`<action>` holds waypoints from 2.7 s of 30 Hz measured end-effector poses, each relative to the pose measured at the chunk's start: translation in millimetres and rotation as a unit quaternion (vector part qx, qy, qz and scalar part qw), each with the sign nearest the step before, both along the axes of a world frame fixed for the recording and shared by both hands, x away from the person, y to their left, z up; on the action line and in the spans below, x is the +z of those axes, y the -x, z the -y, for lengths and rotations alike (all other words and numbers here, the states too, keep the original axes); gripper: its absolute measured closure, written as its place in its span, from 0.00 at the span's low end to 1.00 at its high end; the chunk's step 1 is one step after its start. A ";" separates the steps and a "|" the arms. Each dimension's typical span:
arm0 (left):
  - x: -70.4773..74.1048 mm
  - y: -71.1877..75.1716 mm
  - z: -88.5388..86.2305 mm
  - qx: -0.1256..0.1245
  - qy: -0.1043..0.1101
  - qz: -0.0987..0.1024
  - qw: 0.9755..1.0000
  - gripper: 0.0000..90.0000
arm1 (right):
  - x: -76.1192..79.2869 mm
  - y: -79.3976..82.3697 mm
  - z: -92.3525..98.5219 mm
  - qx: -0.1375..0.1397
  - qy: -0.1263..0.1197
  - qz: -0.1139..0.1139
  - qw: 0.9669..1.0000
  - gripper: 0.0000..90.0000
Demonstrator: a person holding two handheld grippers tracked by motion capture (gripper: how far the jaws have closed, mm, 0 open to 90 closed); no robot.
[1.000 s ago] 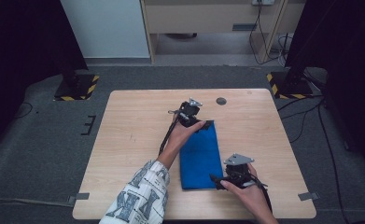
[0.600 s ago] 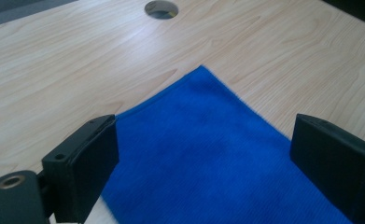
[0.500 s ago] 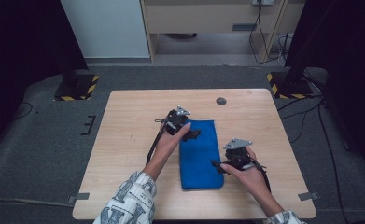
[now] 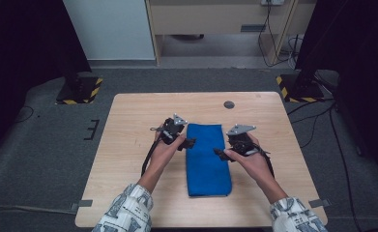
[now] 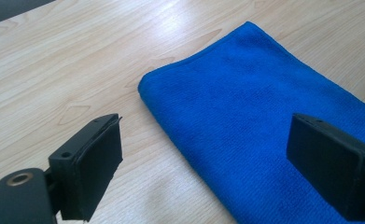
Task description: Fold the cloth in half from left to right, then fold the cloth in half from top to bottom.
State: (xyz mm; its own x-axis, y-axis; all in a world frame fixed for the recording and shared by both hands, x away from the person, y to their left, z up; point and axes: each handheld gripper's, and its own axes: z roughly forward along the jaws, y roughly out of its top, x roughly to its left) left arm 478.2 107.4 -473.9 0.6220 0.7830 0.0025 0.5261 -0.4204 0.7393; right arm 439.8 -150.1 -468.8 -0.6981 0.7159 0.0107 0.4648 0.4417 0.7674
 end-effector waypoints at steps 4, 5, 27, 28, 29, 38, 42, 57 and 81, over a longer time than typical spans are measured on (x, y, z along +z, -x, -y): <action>5.1 1.0 -4.6 0.004 0.017 0.004 1.000 0.11 | 7.7 -9.8 -0.8 -0.008 -0.002 0.006 1.000 0.21; 6.5 1.1 -6.1 0.006 0.022 0.005 1.000 0.11 | 9.4 -12.2 -0.8 -0.010 0.001 0.008 1.000 0.22; 9.3 -46.7 -25.7 0.053 0.039 -0.018 0.998 0.12 | 5.5 -76.5 2.7 -0.060 0.027 -0.036 0.997 0.33; 7.5 -49.5 -25.8 0.054 0.038 -0.020 0.998 0.13 | 3.1 -81.7 3.9 -0.059 0.029 -0.042 0.997 0.34; 5.5 -51.8 -25.7 0.053 0.038 -0.023 0.998 0.15 | 1.0 -86.6 5.0 -0.058 0.032 -0.045 0.997 0.36; -9.9 -58.9 -20.3 0.047 0.017 -0.042 0.998 0.28 | -10.2 -109.4 -3.6 -0.052 0.059 -0.044 0.996 0.54; -14.7 -60.8 -17.0 0.045 0.024 -0.046 0.998 0.32 | -19.9 -112.7 -9.0 -0.051 0.062 -0.052 0.995 0.58; -22.5 -56.3 -14.3 0.040 0.023 -0.051 0.998 0.34 | -44.9 -128.6 -29.1 -0.070 0.074 -0.080 0.992 0.46; -35.3 -62.6 -18.0 0.045 0.059 -0.054 0.996 0.42 | -49.7 -118.1 -35.5 -0.036 0.067 -0.083 0.994 0.88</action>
State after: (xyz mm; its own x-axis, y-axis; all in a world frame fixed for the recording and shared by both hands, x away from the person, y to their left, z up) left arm 540.8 125.4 -509.2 0.5407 0.8266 -0.1563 0.6367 -0.2807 0.7182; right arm 557.8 -114.7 -518.5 -0.6415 0.7668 0.0219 0.6137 0.4959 0.6144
